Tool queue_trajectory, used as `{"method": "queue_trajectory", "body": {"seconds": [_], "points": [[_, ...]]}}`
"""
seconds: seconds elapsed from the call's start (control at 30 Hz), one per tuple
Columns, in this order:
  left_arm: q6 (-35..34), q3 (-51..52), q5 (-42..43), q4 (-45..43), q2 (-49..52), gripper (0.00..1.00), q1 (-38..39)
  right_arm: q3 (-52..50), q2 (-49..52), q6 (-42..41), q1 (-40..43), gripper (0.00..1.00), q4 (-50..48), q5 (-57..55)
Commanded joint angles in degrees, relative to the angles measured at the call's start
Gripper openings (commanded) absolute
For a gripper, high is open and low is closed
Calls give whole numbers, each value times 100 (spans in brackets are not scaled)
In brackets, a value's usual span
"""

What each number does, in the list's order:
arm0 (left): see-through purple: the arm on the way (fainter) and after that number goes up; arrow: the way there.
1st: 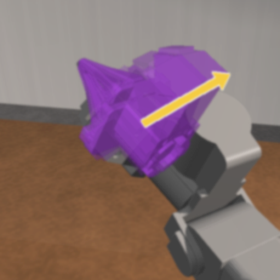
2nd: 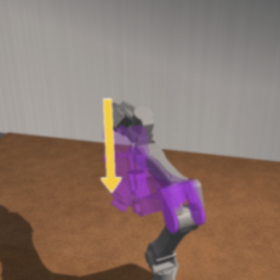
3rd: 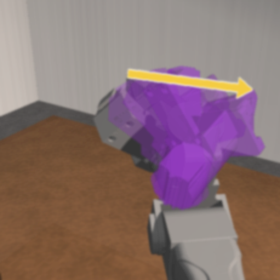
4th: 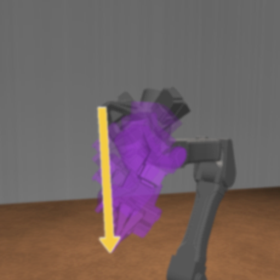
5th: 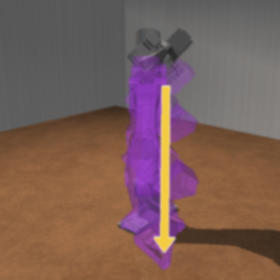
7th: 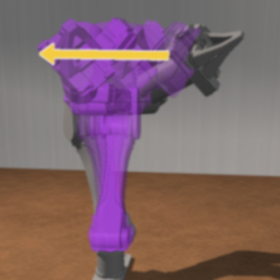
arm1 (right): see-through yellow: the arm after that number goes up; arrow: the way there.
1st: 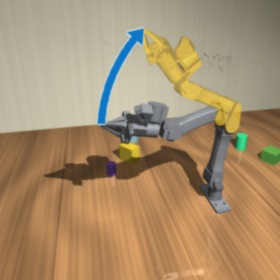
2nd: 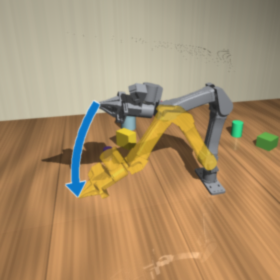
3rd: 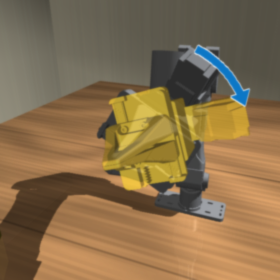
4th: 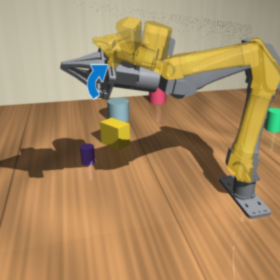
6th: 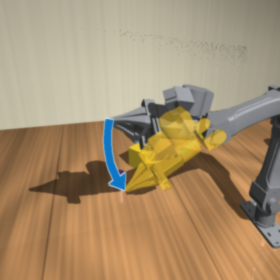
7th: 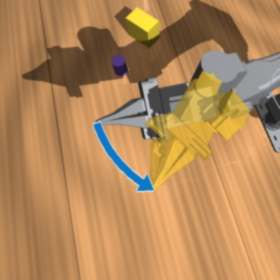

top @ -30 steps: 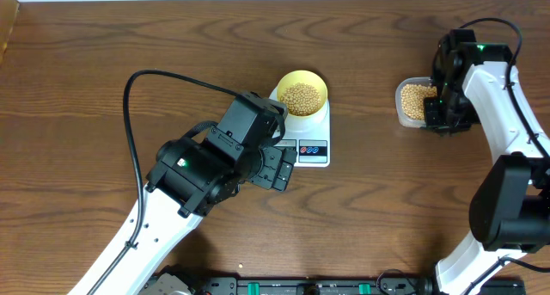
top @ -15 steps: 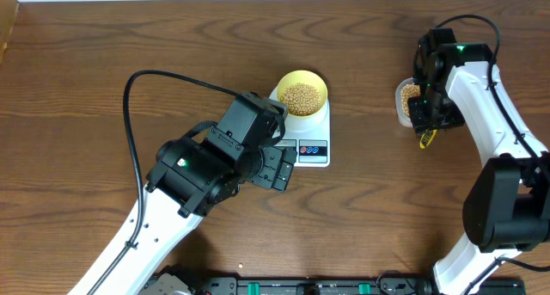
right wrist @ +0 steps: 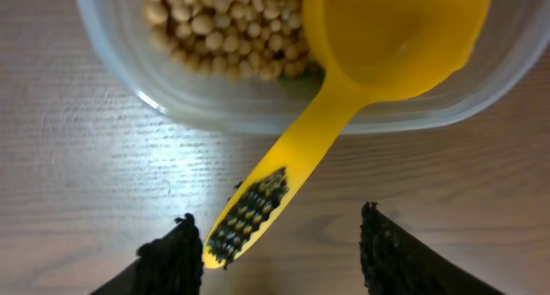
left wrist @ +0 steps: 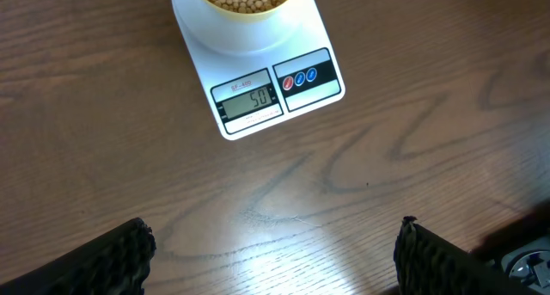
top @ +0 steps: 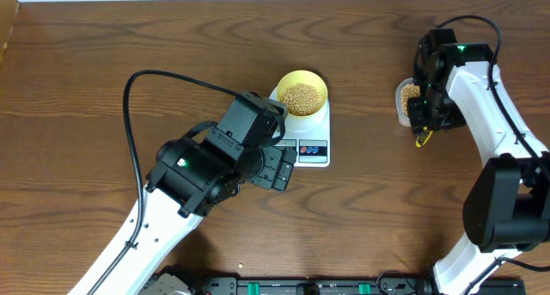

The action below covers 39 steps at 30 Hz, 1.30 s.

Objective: Scoop item into bowl and weigh 50g on scale
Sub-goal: 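Open the right gripper to release the scoop and withdraw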

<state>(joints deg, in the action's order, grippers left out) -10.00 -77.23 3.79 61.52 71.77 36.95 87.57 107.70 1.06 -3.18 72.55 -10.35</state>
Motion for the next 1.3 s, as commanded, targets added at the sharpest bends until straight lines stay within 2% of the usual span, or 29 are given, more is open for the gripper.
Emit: {"method": "queue_trajectory", "body": {"seconds": [0.0,0.1,0.27,0.53,0.9,1.27], "points": [[118,-186,4,15,-70,92,-24,-24,-122,127,-24,63,35,162],[120,-186,4,15,-70,92,-24,-20,-192,181,-24,86,92,280],[120,-186,-4,15,-70,92,-24,-20,-658,254,-22,99,26,376],[118,-186,-37,15,-70,92,-24,-20,-1917,787,-20,99,-15,1176],[120,-186,-37,15,-70,92,-24,-26,-3453,785,-20,99,372,1165],[120,-186,-37,15,-70,92,-24,-151,-5263,216,-20,99,1165,1073]]}}
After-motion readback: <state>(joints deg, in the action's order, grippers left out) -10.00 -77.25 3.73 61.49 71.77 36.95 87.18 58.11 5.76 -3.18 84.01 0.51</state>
